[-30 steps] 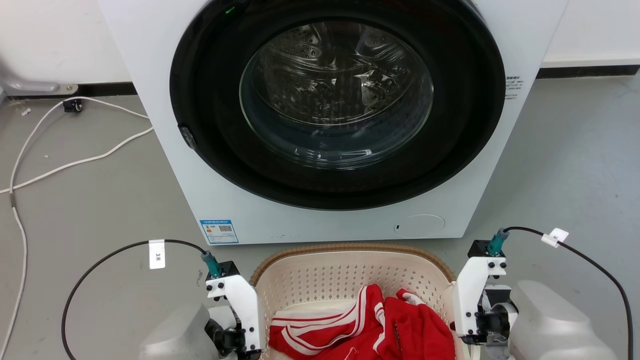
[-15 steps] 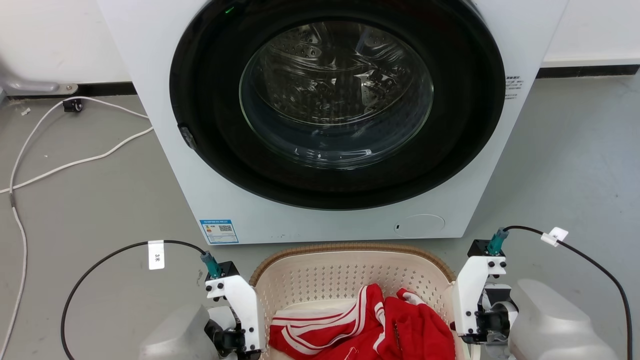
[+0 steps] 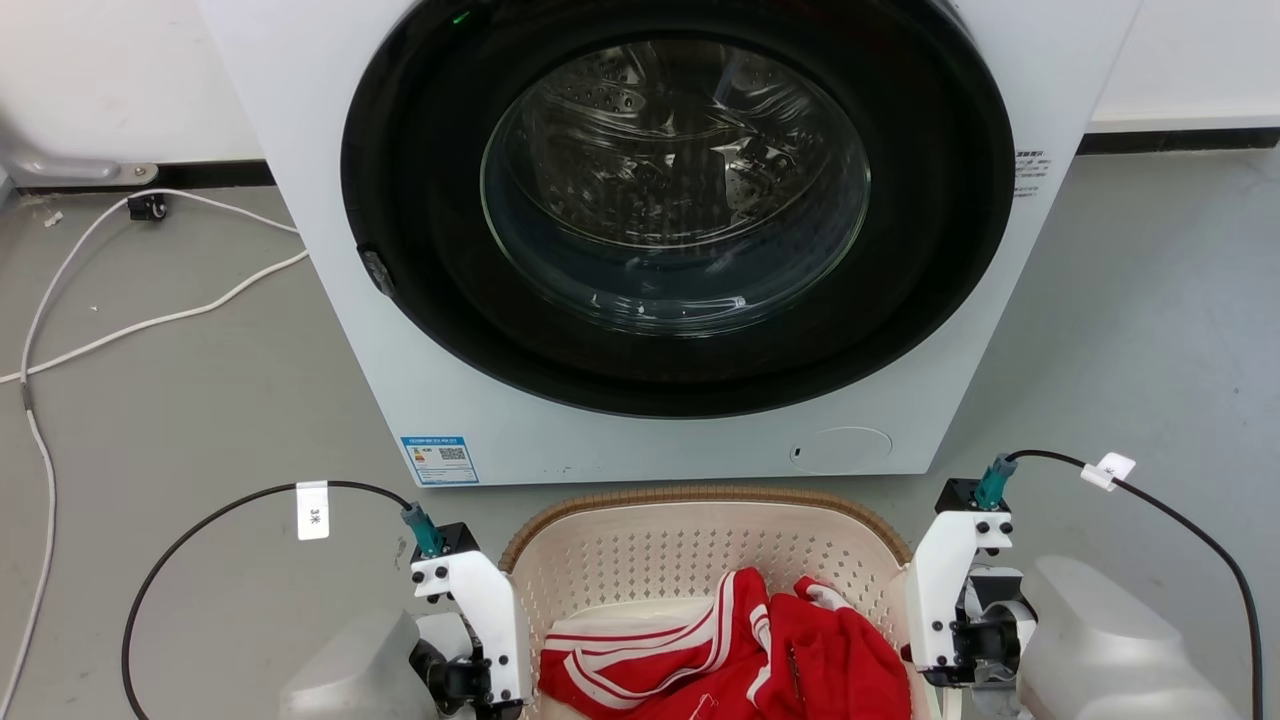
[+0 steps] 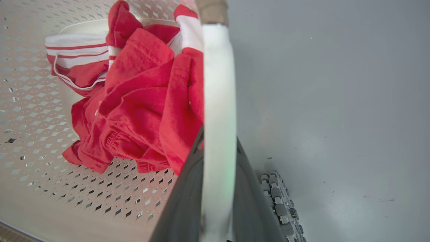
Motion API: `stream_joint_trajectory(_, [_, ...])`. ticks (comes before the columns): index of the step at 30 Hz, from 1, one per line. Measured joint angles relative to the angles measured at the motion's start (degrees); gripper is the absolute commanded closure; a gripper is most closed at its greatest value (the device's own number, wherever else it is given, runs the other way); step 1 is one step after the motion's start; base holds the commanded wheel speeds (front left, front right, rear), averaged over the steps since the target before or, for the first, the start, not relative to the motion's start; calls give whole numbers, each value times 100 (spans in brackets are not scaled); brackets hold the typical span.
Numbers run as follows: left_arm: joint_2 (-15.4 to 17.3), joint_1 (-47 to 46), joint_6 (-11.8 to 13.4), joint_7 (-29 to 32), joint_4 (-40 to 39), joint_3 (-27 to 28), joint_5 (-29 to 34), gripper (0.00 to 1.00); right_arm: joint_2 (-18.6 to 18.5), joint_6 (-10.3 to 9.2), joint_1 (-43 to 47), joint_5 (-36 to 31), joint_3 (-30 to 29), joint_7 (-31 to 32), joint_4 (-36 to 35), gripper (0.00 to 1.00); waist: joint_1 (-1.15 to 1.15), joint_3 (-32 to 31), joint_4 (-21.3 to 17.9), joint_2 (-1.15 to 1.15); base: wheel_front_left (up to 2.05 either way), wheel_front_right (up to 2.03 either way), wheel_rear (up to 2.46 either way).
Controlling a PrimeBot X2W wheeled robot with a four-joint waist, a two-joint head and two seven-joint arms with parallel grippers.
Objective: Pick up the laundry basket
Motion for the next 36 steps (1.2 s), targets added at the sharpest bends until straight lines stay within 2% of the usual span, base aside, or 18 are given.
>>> stream_joint_trajectory(36, [9,0,0,-24,20,-110,-111,100,19,0,2,8,-35,24,9,100,0,13,-27,0,0,0,0])
